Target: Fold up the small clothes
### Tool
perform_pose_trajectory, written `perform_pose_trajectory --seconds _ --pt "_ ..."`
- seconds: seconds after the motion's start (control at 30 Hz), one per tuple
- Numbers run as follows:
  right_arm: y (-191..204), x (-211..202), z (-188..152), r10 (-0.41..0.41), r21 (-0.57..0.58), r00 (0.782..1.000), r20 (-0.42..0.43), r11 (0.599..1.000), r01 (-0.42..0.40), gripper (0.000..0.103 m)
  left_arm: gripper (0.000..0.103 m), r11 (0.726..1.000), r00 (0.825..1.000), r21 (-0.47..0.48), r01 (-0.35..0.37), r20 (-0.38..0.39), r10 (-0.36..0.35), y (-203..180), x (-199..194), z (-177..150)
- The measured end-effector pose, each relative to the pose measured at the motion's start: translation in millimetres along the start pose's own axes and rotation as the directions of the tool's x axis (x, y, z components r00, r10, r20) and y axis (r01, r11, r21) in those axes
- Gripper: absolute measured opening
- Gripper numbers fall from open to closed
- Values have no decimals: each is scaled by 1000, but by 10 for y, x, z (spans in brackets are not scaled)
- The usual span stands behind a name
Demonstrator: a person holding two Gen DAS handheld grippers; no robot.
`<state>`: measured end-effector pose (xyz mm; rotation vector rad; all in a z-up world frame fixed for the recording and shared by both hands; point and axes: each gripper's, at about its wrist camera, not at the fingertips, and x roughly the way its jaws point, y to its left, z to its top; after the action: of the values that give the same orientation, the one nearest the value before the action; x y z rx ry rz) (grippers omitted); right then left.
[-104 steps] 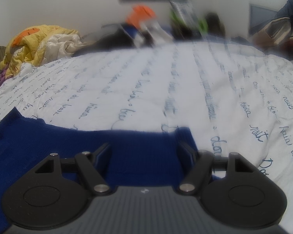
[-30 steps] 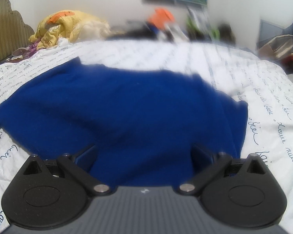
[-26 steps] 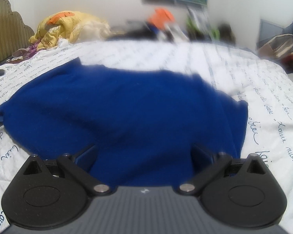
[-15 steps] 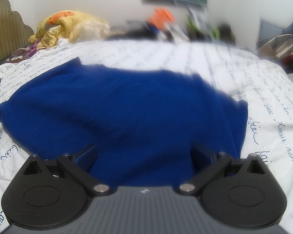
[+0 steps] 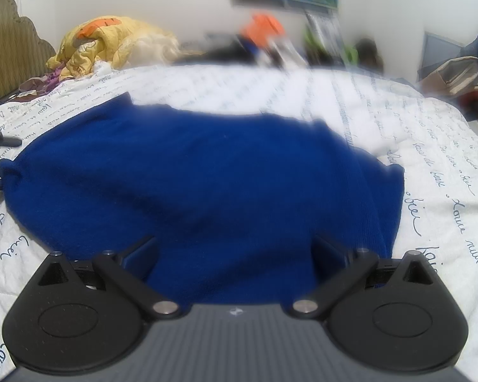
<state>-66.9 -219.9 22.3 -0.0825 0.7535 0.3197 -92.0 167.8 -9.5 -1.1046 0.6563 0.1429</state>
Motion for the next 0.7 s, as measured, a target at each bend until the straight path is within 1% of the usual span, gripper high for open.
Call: perform_pose_trajectory --seconds 0.07,0.13,0.2,0.33,0.4,0.43,0.47,0.5,0.53,0.57,0.6,0.63,0.67,0.7 --pt "4 3 4 1 1 1000 0 1000 -1 103 79 1000 1000 9 -1 13 1 -25 -10 -1" --pt "3 2 3 1 1 1000 0 1000 -1 103 77 1000 1000 9 -1 19 1 -14 -17 -5" --pt "1 1 2 0 0 1000 0 1000 0 103 70 1000 1000 11 1 22 -1 8 -29 -16" --pt "11 5 6 0 0 1000 0 1000 0 103 70 1000 999 -11 27 25 -26 78 -60 -43" --pt "5 2 3 0 0 1000 0 1000 0 103 70 1000 999 8 23 37 -23 61 -81 -96" --pt "13 5 7 0 0 1000 0 1000 0 103 68 1000 999 25 14 42 -15 37 -70 -102" --pt "13 6 7 0 -1 1000 0 1000 0 103 53 1000 999 30 0 48 -2 21 -44 -93" --pt "12 5 7 -1 -1 1000 0 1000 1 103 16 999 999 35 -28 47 27 20 16 -74" --pt "4 7 0 0 -1 1000 -1 1000 0 103 9 995 996 53 -81 36 79 26 108 -48" --pt "-8 4 2 4 3 1000 -2 1000 -4 103 10 995 996 62 -82 43 79 29 125 -26" --pt "-18 7 15 12 14 1000 -7 1000 -12 103 8 992 995 83 -91 44 87 -4 118 -12" --pt "-56 4 72 30 44 999 -19 999 -29 103 7 983 992 143 -115 58 108 -85 94 -30" --pt "-123 -10 155 61 94 998 -20 994 -59 103 7 956 988 255 -144 96 123 -218 56 -96" --pt "-211 -52 268 109 158 994 2 981 -108 103 7 900 981 400 -173 152 121 -394 14 -219"
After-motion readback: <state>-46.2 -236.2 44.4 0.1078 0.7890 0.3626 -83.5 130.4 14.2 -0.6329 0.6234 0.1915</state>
